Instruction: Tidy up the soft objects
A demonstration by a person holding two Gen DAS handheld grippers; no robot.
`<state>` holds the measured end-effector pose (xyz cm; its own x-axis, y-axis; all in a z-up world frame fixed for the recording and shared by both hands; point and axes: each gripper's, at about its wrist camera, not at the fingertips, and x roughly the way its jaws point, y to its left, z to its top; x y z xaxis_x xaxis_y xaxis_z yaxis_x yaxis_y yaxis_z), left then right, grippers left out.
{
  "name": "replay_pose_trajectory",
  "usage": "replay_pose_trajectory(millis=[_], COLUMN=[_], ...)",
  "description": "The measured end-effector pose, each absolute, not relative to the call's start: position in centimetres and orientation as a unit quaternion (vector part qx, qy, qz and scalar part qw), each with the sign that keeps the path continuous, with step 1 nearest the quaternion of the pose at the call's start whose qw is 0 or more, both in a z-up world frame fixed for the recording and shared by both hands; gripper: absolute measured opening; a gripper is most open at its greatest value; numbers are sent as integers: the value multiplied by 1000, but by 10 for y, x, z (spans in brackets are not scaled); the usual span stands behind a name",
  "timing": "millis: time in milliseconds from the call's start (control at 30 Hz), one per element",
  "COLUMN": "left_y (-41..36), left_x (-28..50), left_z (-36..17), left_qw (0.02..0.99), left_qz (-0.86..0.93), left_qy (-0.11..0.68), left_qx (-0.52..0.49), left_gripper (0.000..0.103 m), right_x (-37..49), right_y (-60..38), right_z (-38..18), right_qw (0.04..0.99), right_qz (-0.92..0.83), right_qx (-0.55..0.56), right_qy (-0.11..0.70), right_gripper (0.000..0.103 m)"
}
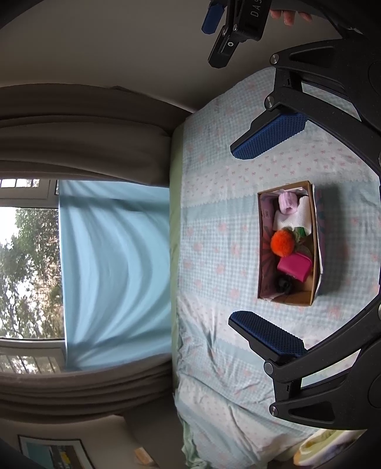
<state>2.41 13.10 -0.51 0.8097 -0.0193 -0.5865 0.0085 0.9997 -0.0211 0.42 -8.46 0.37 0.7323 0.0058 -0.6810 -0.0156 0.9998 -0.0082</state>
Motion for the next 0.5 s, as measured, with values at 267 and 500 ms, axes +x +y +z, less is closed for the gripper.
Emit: replay_pose_trajectory(millis=[267,500], left_y=[133,136], left_x=[26,29], left_z=[-6,-7], left_qw=[951,953], left_qz=[-6,-8], left_qy=[308,302], left_qx=[-7,-8], left_gripper=[103,103], right_x=[7,10], right_y=[-83,-82], right_z=[5,4], right_qw=[931,932], right_qz=[3,0], right_qx=[-7,-9], right_qy=[364,363], right_gripper=[103,103])
